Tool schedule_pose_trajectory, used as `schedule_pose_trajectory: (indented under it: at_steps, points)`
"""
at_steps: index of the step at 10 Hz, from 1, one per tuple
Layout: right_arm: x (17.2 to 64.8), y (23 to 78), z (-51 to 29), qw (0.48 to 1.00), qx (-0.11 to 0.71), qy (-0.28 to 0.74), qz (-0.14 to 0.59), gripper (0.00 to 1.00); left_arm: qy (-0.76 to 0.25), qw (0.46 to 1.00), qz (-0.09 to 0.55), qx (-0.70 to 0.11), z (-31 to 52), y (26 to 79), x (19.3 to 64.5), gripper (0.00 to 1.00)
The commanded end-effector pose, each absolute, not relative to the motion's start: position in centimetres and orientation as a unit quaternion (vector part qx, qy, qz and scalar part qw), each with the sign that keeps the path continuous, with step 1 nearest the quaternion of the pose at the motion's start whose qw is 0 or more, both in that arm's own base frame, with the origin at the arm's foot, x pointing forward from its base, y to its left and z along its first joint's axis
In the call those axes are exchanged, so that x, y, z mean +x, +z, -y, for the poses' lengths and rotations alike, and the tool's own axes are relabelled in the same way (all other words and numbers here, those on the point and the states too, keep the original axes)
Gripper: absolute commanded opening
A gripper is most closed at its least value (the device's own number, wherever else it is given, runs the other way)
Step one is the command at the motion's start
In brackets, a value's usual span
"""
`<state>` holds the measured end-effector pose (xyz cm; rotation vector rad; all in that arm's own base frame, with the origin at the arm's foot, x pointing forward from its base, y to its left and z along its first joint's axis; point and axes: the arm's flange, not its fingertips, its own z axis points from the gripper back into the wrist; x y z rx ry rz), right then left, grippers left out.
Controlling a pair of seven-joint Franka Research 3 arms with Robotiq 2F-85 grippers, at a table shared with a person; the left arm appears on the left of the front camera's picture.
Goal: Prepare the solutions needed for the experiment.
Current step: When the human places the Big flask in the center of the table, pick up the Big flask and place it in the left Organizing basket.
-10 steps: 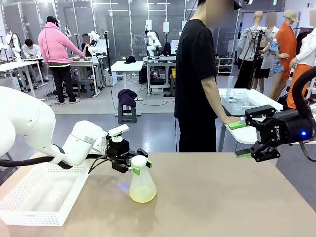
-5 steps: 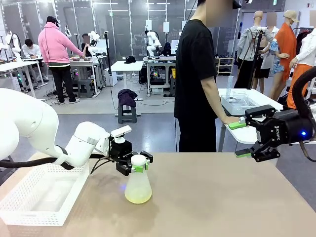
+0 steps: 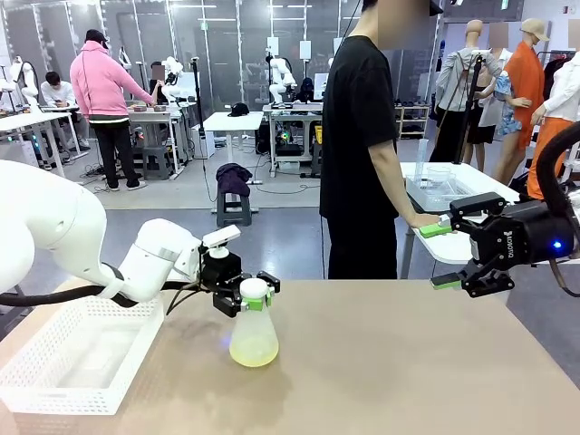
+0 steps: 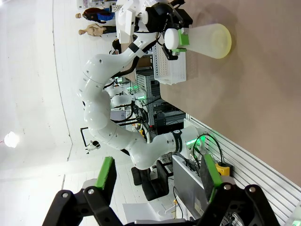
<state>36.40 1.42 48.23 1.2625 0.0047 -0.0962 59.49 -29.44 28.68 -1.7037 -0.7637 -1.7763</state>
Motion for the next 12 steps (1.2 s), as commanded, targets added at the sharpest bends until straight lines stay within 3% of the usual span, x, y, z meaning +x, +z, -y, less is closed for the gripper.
schedule_pose_trajectory:
  at_steps: [1,7,12]
  points:
    - [36.5,48.3,-1.6,0.801,0.597,-0.042,0.003,0.90,-0.644,0.268,0.297,-0.652,29.0,32.5,59.9,0.06]
    - [36.5,48.3,-1.6,0.801,0.597,-0.042,0.003,0.90,-0.663,0.226,0.346,-0.624,23.5,44.3,61.6,0.06]
    - [36.5,48.3,-1.6,0.801,0.597,-0.042,0.003,0.90,-0.678,0.249,0.443,-0.531,7.7,52.6,62.3,0.06]
